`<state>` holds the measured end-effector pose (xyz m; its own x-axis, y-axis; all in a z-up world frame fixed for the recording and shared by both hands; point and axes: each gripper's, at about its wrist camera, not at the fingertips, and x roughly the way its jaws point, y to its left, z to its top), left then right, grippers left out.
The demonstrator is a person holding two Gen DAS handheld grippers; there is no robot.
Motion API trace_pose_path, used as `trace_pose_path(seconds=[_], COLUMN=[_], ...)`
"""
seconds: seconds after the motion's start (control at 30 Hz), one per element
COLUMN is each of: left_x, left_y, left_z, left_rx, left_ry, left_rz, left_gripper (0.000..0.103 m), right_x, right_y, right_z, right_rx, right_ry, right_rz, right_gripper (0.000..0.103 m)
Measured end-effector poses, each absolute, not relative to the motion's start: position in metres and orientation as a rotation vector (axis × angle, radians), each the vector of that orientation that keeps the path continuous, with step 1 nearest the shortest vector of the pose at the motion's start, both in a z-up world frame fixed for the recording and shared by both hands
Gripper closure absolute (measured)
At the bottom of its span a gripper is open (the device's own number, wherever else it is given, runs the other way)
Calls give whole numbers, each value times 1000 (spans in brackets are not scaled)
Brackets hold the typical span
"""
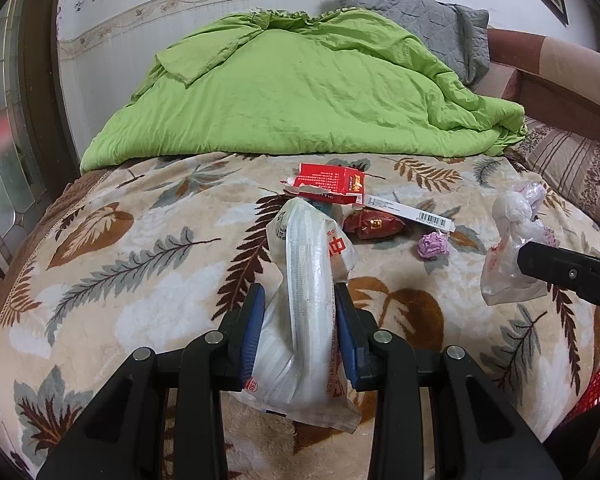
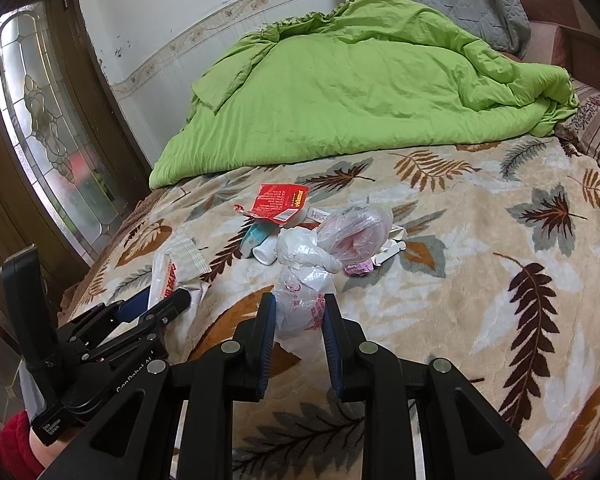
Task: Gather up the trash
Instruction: 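Lift the clear and white plastic bags off the bed with both tools, then carry both bags to the red basket and open both tools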
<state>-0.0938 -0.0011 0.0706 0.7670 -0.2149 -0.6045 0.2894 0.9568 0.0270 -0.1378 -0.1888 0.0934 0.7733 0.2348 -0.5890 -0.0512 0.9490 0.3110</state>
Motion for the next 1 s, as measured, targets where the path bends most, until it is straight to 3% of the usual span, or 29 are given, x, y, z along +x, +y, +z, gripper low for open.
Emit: trace_pose_path(seconds=[1.0], left_x=[-178], left_y=[-60], left_z=[120], left_rx=[179], left_ry=[577], left_rz=[-499], left_gripper=[70], right_x=[-250], right_y=[-253], right_z=[143], right_rx=[371], right_ry=[562], right_rz=[78], right_gripper=[78])
